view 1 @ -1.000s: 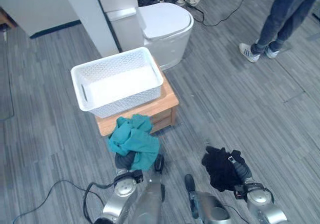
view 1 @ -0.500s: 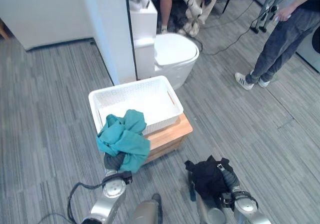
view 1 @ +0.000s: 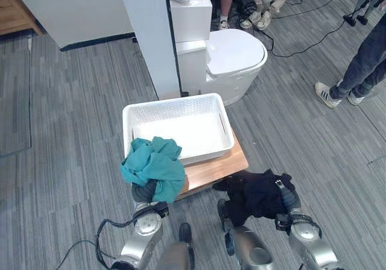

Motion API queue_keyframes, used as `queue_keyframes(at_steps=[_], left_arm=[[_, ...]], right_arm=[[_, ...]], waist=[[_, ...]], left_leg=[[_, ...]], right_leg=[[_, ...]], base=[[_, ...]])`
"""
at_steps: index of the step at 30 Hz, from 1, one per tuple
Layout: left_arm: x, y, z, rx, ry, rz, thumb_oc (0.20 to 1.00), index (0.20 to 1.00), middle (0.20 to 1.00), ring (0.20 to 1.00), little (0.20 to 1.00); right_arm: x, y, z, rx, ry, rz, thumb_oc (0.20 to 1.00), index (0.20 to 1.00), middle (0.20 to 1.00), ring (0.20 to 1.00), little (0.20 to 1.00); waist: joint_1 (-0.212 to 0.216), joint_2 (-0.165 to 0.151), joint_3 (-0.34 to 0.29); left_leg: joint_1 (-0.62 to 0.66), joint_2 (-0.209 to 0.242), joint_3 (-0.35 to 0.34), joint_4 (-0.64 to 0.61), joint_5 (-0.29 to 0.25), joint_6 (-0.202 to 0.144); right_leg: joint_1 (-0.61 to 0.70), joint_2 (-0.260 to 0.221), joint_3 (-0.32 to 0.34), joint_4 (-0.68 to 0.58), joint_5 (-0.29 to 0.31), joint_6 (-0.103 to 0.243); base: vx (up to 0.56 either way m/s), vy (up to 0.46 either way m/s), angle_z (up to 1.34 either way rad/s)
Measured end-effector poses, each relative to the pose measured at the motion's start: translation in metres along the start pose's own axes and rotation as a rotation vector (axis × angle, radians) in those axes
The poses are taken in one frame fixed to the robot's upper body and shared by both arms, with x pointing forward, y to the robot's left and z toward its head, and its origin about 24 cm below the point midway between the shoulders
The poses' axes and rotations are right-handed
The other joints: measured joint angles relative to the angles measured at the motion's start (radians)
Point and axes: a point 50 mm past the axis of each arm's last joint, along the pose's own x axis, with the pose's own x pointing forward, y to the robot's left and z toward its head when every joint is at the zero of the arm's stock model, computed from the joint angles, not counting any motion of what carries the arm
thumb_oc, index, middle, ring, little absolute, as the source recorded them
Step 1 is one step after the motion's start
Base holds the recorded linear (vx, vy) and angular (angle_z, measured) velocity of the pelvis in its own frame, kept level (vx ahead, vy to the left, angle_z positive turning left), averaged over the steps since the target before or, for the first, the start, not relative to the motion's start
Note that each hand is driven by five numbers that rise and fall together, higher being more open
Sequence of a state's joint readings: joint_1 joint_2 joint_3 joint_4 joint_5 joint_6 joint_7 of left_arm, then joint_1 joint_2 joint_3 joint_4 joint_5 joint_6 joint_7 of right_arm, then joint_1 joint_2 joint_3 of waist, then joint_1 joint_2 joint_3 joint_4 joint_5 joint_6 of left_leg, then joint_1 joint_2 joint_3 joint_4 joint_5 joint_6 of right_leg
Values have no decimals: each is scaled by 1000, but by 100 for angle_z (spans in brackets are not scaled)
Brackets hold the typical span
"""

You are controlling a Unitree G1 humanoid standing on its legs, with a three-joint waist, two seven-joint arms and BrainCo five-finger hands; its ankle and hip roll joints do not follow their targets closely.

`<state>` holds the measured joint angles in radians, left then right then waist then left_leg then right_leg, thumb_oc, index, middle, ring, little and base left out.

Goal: Tidy up the quilt and then pick up the clothes from the bed and put them into the laundry hamper.

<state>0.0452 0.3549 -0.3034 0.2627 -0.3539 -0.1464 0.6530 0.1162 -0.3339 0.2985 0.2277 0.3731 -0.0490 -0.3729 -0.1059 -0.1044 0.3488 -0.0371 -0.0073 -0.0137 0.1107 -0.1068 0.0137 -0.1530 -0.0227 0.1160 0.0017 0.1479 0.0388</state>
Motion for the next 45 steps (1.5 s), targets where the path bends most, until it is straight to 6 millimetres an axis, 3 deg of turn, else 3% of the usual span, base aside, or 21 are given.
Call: queue_keyframes(at_steps=[2, 7, 14, 19, 22, 26, 28, 32, 35, 38, 45], left_arm=[[-1, 2, 7, -25, -24, 32, 200, 200, 200, 200, 200], [3, 16, 33, -107, -113, 143, 200, 200, 200, 200, 200], [2, 37, 88, -210, -333, 190, 200, 200, 200, 200, 200], [-6, 34, 131, -261, -506, 74, 200, 200, 200, 200, 200], [-23, 14, 180, -349, -702, -75, 200, 200, 200, 200, 200], [-33, 9, 222, -280, -916, -85, 200, 200, 200, 200, 200], [-31, 11, 231, -211, -960, -52, 200, 200, 200, 200, 200], [-14, 20, 230, -55, -929, 66, 200, 200, 200, 200, 200], [10, 29, 215, 32, -821, 143, 200, 200, 200, 200, 200], [22, 33, 203, 81, -749, 174, 200, 200, 200, 200, 200], [53, 42, 181, 175, -608, 245, 200, 200, 200, 200, 200]], right_arm=[[-3, -6, 3, 18, -17, -36, 200, 200, 200, 200, 200], [-2, -26, 34, 64, -141, -168, 200, 200, 200, 200, 200], [-7, -62, 103, -5, -413, -264, 200, 200, 200, 200, 200], [-13, -59, 151, -56, -598, -231, 200, 200, 200, 200, 200], [-17, -52, 188, -127, -731, -182, 200, 200, 200, 200, 200], [-23, -28, 220, -195, -850, -28, 200, 200, 200, 200, 200], [-23, -18, 229, -232, -871, 30, 200, 200, 200, 200, 200], [-21, 10, 241, -302, -880, 172, 200, 200, 200, 200, 200], [-21, 32, 246, -348, -893, 274, 200, 200, 200, 200, 200], [-19, 39, 246, -374, -885, 322, 200, 200, 200, 200, 200], [-19, 80, 250, -473, -888, 513, 200, 200, 200, 200, 200]], waist=[[0, 0, 0], [1, 0, 0], [4, 1, -1], [10, 2, -1], [28, 11, -1], [27, 27, -2], [27, 35, -4], [30, 48, -7], [41, 48, -7], [57, 48, -7], [79, 45, -6]], left_leg=[[8, 3, -1, -19, 18, -10], [18, 20, -2, -36, 24, -18], [30, 31, -5, -60, 33, -29], [32, 29, -5, -59, 37, -31], [33, 25, -4, -59, 37, -31], [35, 18, -2, -59, 39, -31], [37, 18, -1, -59, 41, -31], [42, 23, 2, -60, 42, -32], [46, 20, 2, -60, 42, -33], [47, 17, 2, -60, 43, -33], [57, 11, 28, -61, 42, -32]], right_leg=[[0, 3, 0, -7, 4, 5], [1, 23, -1, -11, 5, 4], [6, 34, -3, -19, 9, -1], [11, 33, 0, -26, 17, -10], [11, 30, 4, -27, 19, -6], [12, 29, 7, -27, 21, -6], [13, 29, 8, -26, 24, -10], [18, 29, 8, -28, 31, -19], [20, 30, 8, -28, 32, -20], [21, 31, 14, -28, 32, -20], [21, 35, 41, -28, 43, -13]], base=[[20, -47, 1], [8, -13, -3], [-11, 7, 0], [-56, 44, 0], [-47, 51, -1], [-25, 51, -3], [26, 83, -2], [25, 104, -2], [12, 118, 0], [-11, 143, -1], [-16, 97, -11]])
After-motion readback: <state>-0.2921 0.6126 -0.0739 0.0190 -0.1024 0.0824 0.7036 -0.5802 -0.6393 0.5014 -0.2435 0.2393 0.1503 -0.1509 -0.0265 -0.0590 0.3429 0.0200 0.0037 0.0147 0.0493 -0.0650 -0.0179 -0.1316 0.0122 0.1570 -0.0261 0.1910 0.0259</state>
